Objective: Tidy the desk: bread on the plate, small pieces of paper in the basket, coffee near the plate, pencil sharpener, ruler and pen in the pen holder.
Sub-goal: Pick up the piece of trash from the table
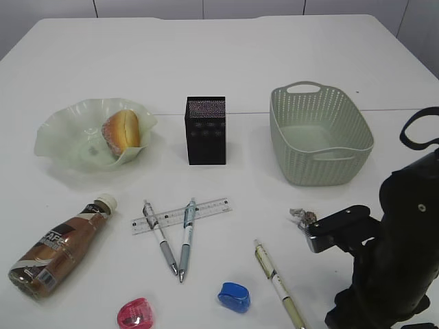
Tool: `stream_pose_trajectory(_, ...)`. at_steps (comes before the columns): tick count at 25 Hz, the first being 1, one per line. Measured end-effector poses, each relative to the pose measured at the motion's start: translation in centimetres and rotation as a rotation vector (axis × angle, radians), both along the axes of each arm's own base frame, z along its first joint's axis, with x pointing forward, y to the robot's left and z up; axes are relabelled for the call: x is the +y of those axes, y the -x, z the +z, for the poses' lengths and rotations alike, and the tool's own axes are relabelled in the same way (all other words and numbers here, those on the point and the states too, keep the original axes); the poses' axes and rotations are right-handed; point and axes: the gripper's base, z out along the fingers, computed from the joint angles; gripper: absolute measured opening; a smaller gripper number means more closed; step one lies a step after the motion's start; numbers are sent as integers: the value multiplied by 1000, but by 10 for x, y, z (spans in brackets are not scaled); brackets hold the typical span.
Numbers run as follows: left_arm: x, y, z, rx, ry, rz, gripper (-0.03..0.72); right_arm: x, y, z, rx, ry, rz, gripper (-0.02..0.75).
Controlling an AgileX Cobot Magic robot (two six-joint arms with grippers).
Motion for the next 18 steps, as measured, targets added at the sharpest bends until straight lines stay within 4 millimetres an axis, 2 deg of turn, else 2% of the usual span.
stream_pose_trajectory(7,0,0,0,-6,2,1,381,0,1,-10,42,19,-1,389)
stream_pose_trajectory(13,0,0,0,-6,2,1,380,0,1,-10,43,17,-4,200)
stream_pose_trajectory(18,0,0,0,-6,2,1,380,0,1,-10,41,15,-1,159)
